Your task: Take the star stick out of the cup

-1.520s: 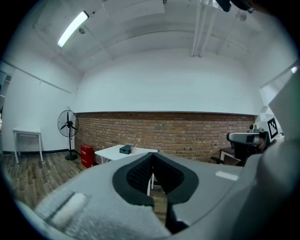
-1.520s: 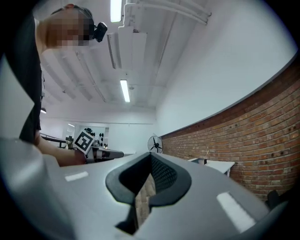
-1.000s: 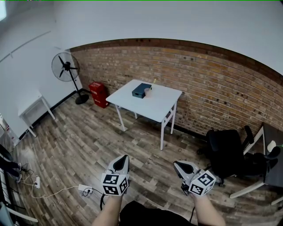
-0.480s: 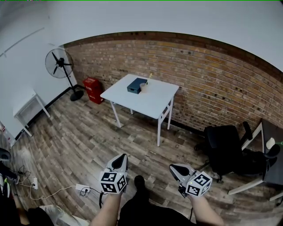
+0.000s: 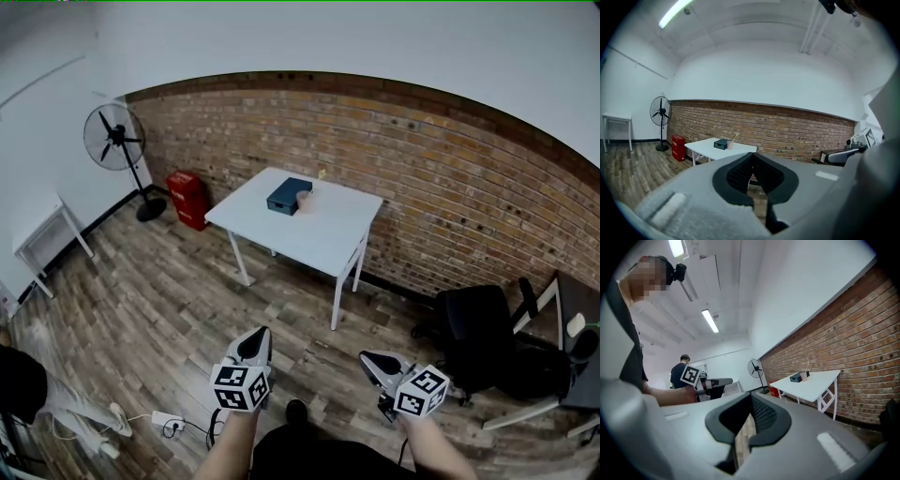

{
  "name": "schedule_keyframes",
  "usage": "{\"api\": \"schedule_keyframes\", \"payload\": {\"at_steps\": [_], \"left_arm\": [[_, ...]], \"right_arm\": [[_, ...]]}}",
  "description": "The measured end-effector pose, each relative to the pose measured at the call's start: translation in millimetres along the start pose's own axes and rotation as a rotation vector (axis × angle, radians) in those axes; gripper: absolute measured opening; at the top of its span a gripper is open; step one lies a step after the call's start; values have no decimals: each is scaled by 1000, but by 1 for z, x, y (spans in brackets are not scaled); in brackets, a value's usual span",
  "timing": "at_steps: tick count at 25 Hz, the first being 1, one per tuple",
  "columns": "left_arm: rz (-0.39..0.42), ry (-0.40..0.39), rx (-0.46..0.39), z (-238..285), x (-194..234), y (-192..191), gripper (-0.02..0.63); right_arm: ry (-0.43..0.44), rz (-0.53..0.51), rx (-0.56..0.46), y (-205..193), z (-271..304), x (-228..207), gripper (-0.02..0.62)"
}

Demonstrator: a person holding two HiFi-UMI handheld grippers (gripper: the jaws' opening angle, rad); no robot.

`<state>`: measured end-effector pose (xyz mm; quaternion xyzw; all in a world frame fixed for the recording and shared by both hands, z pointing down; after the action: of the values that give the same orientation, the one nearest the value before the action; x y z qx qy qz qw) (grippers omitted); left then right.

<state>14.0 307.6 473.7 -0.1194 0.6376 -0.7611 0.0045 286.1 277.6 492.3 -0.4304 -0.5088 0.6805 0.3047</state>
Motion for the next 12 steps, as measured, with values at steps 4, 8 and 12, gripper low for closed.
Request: {"api": "schedule_keyframes", "payload": {"at_steps": [4, 8, 12], "left_arm": [[-12, 11, -28, 37, 46, 13, 5], [-23, 17, -36, 73, 89, 28, 5], [-25, 7, -1, 104, 129, 33, 5]], "right_arm": [[26, -21, 34, 12, 60, -22, 0], [51, -34, 73, 29, 121, -39, 0], [46, -8, 107, 39, 173, -56, 0]]}}
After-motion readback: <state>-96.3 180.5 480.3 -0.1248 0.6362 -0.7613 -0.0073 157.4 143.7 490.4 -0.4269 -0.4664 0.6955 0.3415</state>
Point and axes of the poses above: the fingertips, and each gripper's own axes: z forward along the fingers, x to its left, y out of its top, the point moved 5 cm from there along -z, backward along the fingers, and after that the axes turned 3 degrees about -y, right-handed, at the moved point
